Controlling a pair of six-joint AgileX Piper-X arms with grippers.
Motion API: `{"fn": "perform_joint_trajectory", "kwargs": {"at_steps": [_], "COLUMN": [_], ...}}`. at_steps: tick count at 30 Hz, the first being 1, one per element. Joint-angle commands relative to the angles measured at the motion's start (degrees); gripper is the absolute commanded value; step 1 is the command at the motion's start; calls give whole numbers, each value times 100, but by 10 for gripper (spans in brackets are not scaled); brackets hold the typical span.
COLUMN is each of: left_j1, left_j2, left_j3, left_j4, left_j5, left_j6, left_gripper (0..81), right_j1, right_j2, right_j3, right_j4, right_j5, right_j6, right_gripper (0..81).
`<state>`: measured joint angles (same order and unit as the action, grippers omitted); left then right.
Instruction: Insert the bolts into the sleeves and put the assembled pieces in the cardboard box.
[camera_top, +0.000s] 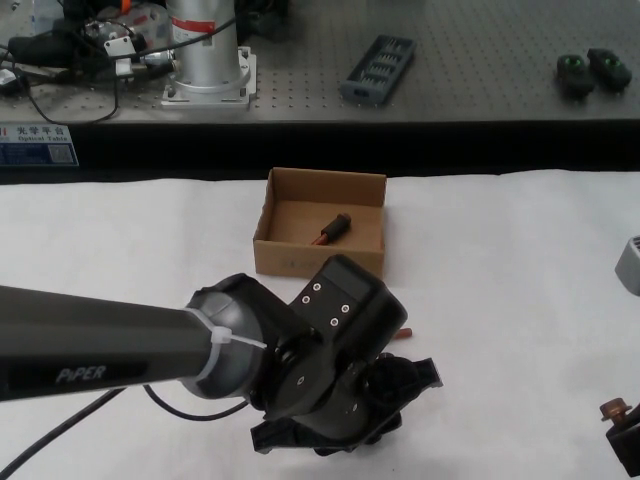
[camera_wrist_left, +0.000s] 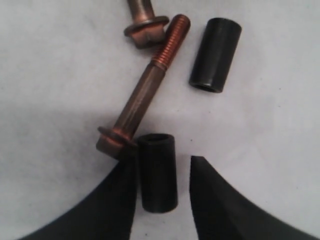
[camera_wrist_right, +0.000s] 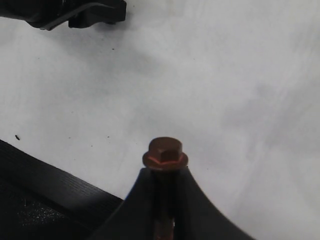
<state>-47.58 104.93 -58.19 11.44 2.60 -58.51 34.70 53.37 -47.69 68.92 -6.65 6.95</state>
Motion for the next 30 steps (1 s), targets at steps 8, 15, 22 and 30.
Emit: {"fn": "perform_joint_trajectory", "kwargs": {"at_steps": [8, 15, 22, 30], "left_j1": [-13, -13, 6, 265], "left_j2": [165, 144, -371, -1396], "left_j3": [-10, -75, -83, -17], "left_j4": [90, 41, 83, 458], "left_j5": [280, 1160, 1305, 1787], "left_j6": [-198, -319, 829, 4005], "left_gripper": [92, 11, 11, 6], "right_j1": [-5, -5, -5, -5], "right_j2": [-45, -45, -45, -45], "right_j3": [-5, -5, -5, -5], "right_j4": [25, 25, 25, -366], "right_j5": [-31, -31, -31, -213], "right_j6": [-60, -60, -60, 66], "right_gripper": [28, 28, 28, 28]}}
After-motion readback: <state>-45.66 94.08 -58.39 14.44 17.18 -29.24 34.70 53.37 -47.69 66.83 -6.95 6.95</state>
